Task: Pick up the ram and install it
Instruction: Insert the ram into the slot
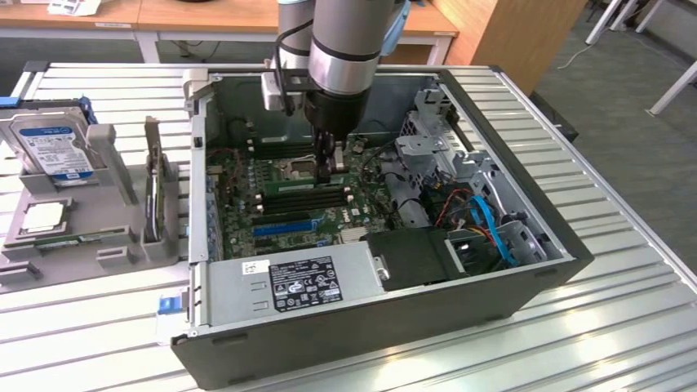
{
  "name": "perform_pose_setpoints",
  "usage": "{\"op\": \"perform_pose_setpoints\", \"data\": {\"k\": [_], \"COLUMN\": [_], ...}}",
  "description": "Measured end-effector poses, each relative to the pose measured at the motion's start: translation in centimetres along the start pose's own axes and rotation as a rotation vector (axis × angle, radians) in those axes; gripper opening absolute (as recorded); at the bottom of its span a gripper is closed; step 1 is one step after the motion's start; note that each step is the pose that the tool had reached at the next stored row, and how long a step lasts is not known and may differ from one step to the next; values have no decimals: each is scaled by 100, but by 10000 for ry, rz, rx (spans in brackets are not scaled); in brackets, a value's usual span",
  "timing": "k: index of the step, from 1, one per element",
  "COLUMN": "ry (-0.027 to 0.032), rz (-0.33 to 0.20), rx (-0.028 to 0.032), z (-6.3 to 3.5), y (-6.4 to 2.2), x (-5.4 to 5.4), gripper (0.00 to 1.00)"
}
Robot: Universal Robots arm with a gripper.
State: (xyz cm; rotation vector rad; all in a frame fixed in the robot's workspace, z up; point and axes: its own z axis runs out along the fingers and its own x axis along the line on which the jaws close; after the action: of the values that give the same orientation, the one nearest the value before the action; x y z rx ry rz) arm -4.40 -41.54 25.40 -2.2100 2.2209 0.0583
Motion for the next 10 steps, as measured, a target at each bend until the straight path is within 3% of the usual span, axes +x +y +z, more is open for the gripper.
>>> {"op": "perform_pose_setpoints", "data": {"k": [10], "ry": [1], "rz": [2], "rx": [0], "z": [107], "y": [0], "x": [13], "gripper": [12]}}
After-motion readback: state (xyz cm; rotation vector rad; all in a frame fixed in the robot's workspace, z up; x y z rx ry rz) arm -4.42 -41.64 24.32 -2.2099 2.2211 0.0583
